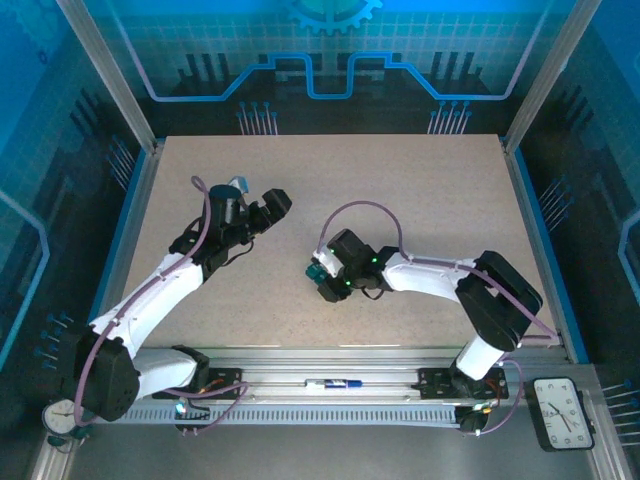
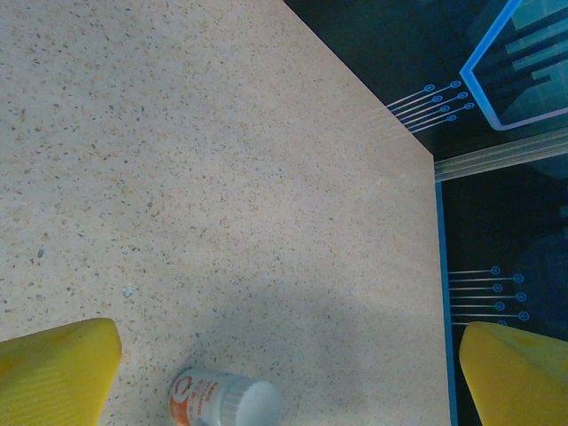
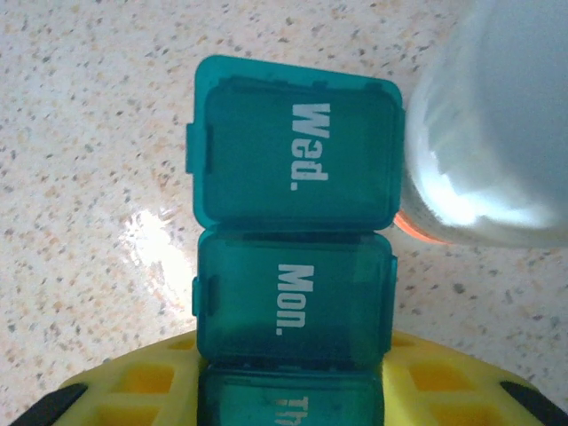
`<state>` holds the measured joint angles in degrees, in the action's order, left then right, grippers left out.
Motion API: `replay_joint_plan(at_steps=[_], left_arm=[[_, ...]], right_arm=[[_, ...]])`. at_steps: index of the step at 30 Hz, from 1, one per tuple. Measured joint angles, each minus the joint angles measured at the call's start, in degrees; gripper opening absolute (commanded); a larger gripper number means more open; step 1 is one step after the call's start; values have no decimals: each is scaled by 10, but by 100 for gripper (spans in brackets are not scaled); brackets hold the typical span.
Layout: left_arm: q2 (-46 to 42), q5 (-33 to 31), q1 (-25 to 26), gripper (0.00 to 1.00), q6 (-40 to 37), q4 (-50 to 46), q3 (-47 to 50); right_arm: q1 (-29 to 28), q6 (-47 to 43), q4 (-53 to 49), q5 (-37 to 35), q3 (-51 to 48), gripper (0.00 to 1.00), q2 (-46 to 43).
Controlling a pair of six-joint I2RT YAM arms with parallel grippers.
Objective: Sort the pills into containers
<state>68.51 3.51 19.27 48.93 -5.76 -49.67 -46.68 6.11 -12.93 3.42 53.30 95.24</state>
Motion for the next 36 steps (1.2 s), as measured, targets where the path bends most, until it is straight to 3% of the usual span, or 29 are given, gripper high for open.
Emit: replay_joint_plan(at_steps=[20, 27, 36], left_arm=[[0, 4, 0, 99, 0, 0, 0], [0, 4, 0, 99, 0, 0, 0], [0, 4, 0, 99, 0, 0, 0]], right_arm=[[59, -23, 1, 19, 18, 32, 40], [55, -34, -3, 37, 19, 31, 40], [8, -37, -11, 34, 9, 35, 26]])
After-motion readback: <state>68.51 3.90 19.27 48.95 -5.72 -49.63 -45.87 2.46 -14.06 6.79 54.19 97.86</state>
